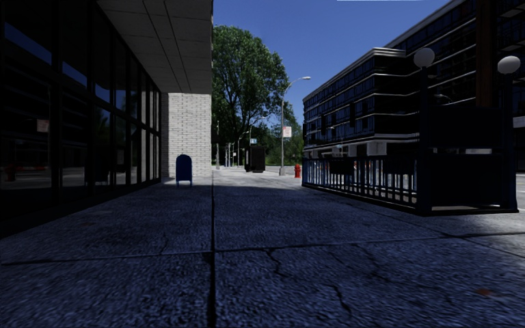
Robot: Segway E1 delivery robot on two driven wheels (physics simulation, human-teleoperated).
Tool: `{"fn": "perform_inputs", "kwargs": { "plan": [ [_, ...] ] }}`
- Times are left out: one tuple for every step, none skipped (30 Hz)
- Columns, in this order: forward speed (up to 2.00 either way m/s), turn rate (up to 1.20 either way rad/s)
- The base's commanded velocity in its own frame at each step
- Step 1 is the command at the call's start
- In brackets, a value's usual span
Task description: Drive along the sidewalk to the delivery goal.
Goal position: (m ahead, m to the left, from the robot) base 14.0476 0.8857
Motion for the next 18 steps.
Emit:
{"fn": "perform_inputs", "kwargs": {
  "plan": [
    [1.65, 0.00],
    [1.65, 0.00],
    [1.65, 0.00],
    [1.65, 0.00],
    [1.65, 0.00],
    [1.65, 0.00],
    [1.65, 0.00],
    [1.65, 0.00],
    [1.65, 0.00],
    [1.65, 0.00],
    [1.65, 0.00],
    [1.65, 0.00],
    [1.65, 0.00],
    [1.65, 0.00],
    [1.65, 0.00],
    [1.65, 0.00],
    [1.65, 0.00],
    [1.65, 0.00]
  ]
}}
